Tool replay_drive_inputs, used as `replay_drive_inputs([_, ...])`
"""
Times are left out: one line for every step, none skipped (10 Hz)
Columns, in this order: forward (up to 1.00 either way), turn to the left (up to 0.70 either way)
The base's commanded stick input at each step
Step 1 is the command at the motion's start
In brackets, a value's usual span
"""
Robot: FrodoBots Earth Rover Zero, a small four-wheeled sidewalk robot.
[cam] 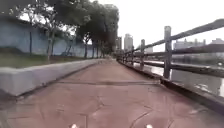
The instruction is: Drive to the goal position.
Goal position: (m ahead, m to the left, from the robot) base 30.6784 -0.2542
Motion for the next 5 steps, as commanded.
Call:
replay_drive_inputs([1.0,0.0])
replay_drive_inputs([1.0,0.0])
replay_drive_inputs([1.0,0.0])
replay_drive_inputs([1.0,-0.27])
replay_drive_inputs([1.0,-0.4])
